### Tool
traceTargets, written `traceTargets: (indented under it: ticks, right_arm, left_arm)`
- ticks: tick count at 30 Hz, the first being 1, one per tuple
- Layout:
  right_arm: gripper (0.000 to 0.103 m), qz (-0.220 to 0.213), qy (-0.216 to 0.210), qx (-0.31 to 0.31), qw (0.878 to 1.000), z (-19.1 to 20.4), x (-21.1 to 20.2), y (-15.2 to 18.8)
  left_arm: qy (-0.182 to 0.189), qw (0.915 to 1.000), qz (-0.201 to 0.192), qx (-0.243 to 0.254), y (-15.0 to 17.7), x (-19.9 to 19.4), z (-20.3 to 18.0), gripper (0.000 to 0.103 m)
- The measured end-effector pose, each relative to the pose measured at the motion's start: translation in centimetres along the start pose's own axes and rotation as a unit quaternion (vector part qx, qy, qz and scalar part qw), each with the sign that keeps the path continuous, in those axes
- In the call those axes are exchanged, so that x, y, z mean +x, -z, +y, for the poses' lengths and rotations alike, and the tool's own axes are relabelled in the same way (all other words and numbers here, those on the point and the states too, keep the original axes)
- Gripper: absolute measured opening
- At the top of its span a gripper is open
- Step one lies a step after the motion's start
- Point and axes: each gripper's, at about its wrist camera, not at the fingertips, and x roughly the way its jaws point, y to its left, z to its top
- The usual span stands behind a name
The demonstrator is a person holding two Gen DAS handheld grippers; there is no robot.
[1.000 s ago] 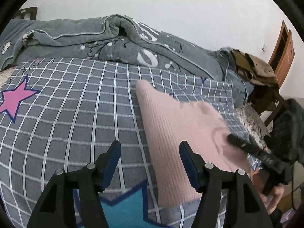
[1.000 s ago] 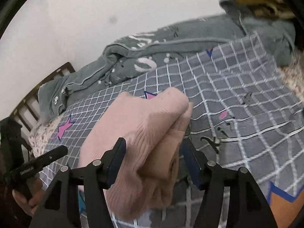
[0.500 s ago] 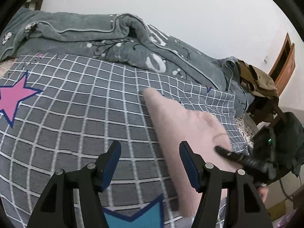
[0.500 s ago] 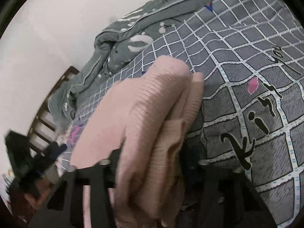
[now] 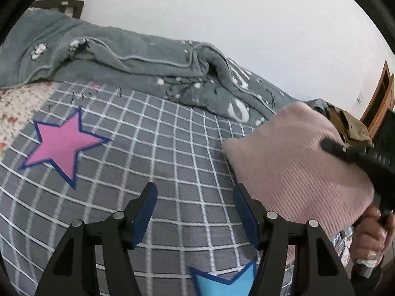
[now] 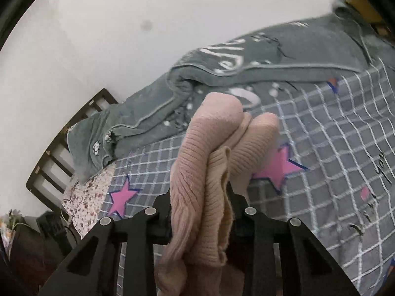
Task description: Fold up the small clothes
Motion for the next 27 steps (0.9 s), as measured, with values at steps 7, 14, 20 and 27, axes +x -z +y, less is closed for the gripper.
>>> traceTargets:
  ticks: [7, 14, 20, 27]
  right_arm:
    - [0.032, -0.029, -0.08, 0.048, 0.995, 3.3, 1.4, -1.2]
    - [0.032, 0.025, -0.054, 0.187, 0.981, -8.4, 8.1, 4.6]
    - [0.041, 0.026, -0.007, 0.104, 0.994, -10.9, 7.3, 6.0]
    - [0.043, -0.044, 0.082, -0.071, 0.993, -7.1, 2.9, 3.3]
  left_arm:
    - [-0.008, 0.9997, -0.021, 0.001, -2.0, -1.5, 2.8, 0.061]
    - [-0.003, 1.0, 0.005, 0.0, -1.3, 2.1, 3.6, 0.061]
    - [0.008, 0.9994, 0.025, 0.021, -1.4, 5.7, -0.2, 0.061]
    - [-0.013, 0.9973, 0.023, 0.069, -3.5, 7.7, -6.9, 0.061]
